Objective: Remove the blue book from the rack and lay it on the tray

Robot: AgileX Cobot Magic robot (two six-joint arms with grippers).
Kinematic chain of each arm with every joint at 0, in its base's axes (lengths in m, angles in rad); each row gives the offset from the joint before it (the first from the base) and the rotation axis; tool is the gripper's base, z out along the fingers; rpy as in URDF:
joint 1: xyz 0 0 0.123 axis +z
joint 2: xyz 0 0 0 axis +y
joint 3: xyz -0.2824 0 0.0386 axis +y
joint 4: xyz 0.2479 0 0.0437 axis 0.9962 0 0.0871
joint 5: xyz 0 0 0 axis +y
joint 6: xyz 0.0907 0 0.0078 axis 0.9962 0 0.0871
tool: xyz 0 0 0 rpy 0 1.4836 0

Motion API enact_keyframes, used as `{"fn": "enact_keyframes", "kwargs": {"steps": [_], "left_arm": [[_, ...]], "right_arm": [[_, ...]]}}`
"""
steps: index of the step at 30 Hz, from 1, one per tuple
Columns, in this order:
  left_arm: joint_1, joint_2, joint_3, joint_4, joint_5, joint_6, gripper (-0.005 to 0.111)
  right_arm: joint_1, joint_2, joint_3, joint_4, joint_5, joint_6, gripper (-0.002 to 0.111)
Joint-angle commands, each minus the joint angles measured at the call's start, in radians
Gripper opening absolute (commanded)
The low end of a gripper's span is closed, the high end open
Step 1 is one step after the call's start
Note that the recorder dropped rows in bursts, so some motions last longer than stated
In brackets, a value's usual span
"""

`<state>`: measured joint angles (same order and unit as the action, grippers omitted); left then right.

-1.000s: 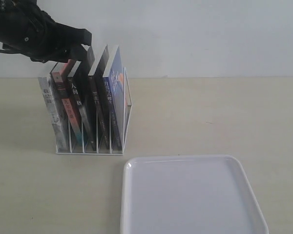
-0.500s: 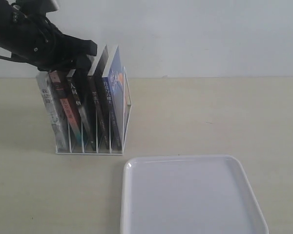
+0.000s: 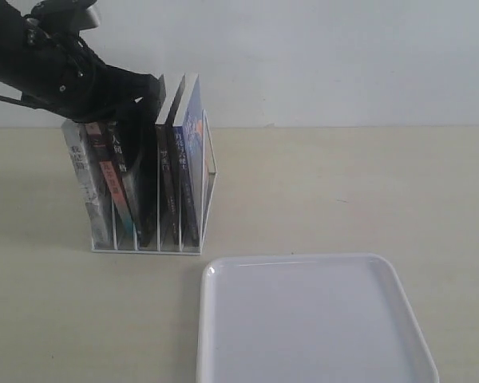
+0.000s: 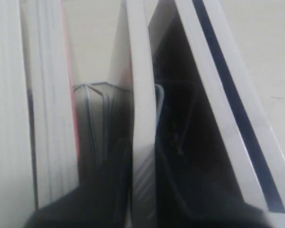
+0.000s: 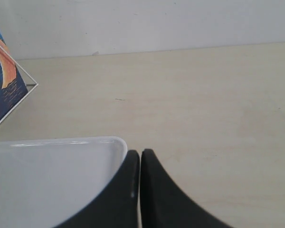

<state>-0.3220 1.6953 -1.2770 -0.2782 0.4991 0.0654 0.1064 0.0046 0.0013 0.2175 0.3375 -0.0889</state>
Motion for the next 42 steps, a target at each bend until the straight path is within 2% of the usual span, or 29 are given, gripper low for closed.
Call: {"fn": "enact_keyframes", "kwargs": {"steps": [1,8,28,34,39,42], "left_arm": [[-0.004,0.004,-0.003,-0.002,-0.001,-0.004,0.005],[-0.004,-0.027,-0.003,-0.077,-0.004,0.012,0.004],[-0.004,-0.182,-0.007,-0.077,-0.018,0.018,0.004],[-0.004,-0.184,-0.084,-0.077,0.1,0.018,0.004],[-0.004,-0.184,-0.084,-0.078,0.092,0.007,0.004],[-0.004,-0.184,-0.053,-0.07,0.037,0.007,0.004]], "right_arm": [[-0.006,-0.005,-0.001,-0.005,-0.008,0.002,0.0],[-0.006,-0.005,-0.001,-0.005,-0.008,0.002,0.0],[-0.006,-0.005,-0.001,-0.005,-0.008,0.002,0.0],[-0.006,-0.005,-0.001,-0.005,-0.008,0.002,0.0],[-0.006,-0.005,-0.001,-0.005,-0.008,0.002,0.0],[-0.006,-0.005,-0.001,-0.005,-0.008,0.002,0.0]]}}
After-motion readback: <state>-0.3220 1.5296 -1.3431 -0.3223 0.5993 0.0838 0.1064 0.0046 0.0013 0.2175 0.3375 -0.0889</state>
